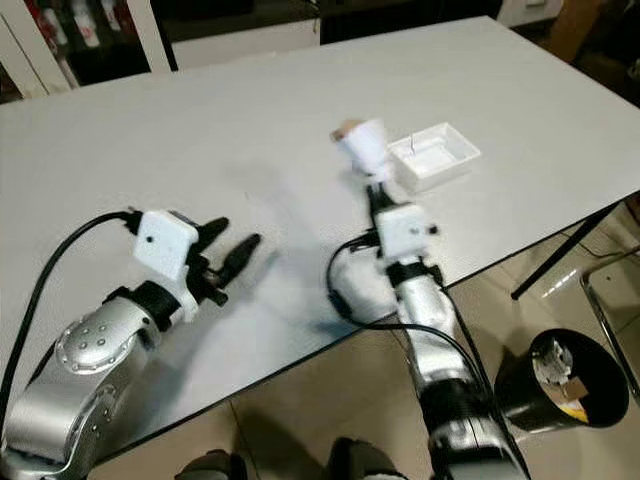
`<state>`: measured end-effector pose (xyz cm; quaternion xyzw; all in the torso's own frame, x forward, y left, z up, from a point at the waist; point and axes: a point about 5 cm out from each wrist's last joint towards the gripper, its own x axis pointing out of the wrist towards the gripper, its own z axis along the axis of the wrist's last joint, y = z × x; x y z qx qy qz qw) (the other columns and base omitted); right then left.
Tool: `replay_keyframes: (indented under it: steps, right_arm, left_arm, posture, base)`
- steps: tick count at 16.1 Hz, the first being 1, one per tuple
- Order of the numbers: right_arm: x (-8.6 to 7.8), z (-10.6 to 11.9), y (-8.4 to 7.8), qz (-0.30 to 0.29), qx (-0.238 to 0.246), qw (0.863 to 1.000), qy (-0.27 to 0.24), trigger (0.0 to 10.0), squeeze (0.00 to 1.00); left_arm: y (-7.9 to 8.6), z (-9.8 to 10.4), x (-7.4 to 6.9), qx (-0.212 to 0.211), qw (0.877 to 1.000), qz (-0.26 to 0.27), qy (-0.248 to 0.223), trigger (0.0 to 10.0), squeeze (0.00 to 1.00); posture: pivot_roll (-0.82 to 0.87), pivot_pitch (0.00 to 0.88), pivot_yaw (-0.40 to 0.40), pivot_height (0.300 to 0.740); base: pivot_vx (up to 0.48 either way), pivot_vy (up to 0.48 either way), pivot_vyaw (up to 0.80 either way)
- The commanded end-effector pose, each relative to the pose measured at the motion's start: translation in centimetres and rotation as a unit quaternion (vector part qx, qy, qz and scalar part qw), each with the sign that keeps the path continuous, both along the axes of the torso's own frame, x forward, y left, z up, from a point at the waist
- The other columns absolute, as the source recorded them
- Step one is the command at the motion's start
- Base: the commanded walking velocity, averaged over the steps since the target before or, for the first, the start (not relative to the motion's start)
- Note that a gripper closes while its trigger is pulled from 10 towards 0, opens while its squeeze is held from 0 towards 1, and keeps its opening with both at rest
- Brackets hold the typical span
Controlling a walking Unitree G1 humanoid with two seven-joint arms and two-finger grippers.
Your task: Picking trash to rubbish bin
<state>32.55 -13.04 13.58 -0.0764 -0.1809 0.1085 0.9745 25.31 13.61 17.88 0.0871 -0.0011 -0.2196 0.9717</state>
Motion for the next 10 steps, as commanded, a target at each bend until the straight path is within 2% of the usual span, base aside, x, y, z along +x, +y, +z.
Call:
replay_keyframes:
  steps: [1,2,4,7,10]
  right_arm:
    - [-0.3,0.0,-0.6,-0.009,0.013,1.000,0.023,0.0,0.00]
    - [-1.0,0.0,-0.9,-0.019,0.023,0.999,0.040,10.0,0.00]
    - [-2.4,0.5,-1.4,-0.037,0.043,0.997,0.046,10.0,0.00]
    - [-3.7,0.5,-1.8,-0.052,0.048,0.996,0.062,10.0,0.00]
    - [-5.3,1.0,-1.9,-0.064,0.049,0.993,0.086,10.0,0.00]
  left_arm:
    - [0.4,-0.9,0.1,0.008,0.999,0.023,0.020,10.0,0.00]
    - [0.4,-1.5,0.0,0.026,0.999,0.030,0.022,10.0,0.00]
    - [0.4,-1.9,-0.1,0.029,0.998,0.043,0.025,10.0,0.00]
    - [0.1,-1.8,-0.1,0.027,0.998,0.045,0.019,10.0,0.00]
    - [-0.6,-1.6,0.1,0.038,0.999,0.034,0.002,10.0,0.00]
  posture:
    - [0.01,0.095,-0.046,0.740]
    - [0.00,0.099,-0.046,0.740]
    - [-0.01,0.103,-0.045,0.740]
    - [-0.02,0.108,-0.045,0.740]
    - [-0.02,0.112,-0.047,0.740]
  base:
    - [0.000,0.000,0.00]
    - [0.000,0.000,0.00]
    - [0.000,0.000,0.00]
    - [0.000,0.000,0.00]
    - [0.000,0.000,-0.71]
